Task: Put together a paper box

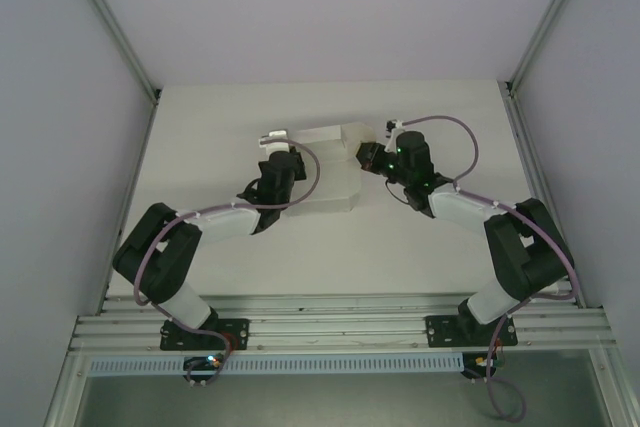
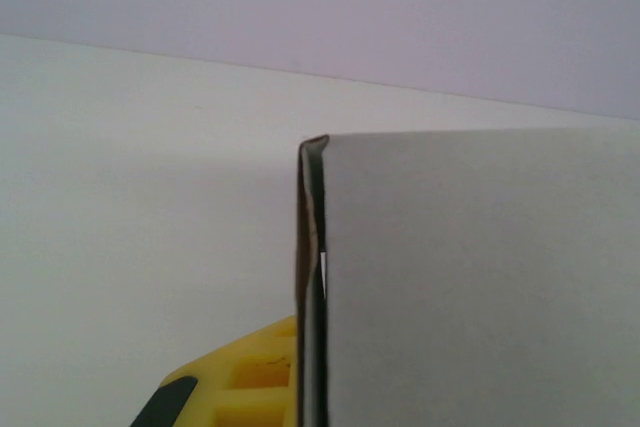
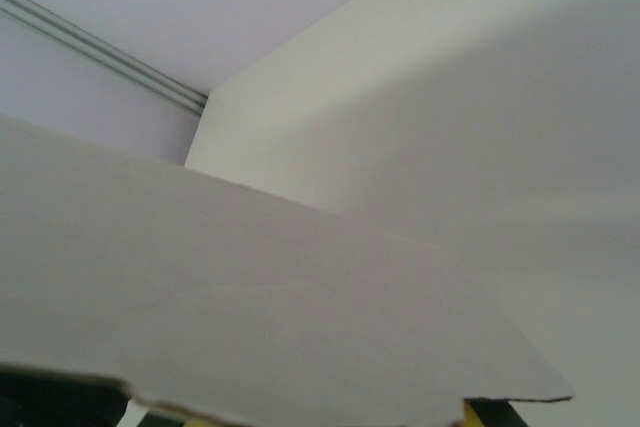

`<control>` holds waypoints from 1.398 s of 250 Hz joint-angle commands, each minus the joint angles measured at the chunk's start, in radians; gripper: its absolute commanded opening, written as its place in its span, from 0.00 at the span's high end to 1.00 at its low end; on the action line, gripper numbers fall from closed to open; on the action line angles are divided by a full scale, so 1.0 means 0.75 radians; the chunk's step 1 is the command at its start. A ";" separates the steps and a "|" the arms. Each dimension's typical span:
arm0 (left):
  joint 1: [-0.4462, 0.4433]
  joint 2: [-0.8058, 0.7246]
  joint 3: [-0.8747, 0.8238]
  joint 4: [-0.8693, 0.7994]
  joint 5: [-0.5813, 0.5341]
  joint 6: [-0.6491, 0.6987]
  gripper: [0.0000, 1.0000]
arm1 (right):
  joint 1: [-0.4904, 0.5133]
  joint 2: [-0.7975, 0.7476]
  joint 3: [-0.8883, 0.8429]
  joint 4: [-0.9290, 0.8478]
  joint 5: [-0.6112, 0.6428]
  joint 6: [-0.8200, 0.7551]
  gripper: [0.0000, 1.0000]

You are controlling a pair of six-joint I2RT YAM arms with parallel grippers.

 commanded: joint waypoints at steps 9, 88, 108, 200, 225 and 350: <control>-0.044 0.021 0.069 -0.016 -0.072 0.012 1.00 | 0.109 0.004 0.153 -0.242 0.130 -0.180 0.99; -0.068 0.050 0.101 -0.048 -0.069 -0.037 1.00 | 0.300 0.127 0.400 -0.512 0.431 -0.256 0.96; -0.068 0.055 0.102 -0.051 -0.064 -0.049 1.00 | 0.302 0.145 0.396 -0.461 0.371 -0.229 0.94; -0.061 0.075 0.116 -0.073 -0.068 -0.066 1.00 | 0.300 0.132 0.367 -0.353 0.202 -0.196 0.85; -0.040 0.055 0.091 -0.081 -0.079 -0.074 1.00 | 0.285 0.029 0.338 -0.496 0.317 -0.255 0.78; 0.070 -0.073 -0.084 0.061 0.181 0.002 1.00 | -0.031 -0.620 0.114 -0.871 0.260 -0.494 0.15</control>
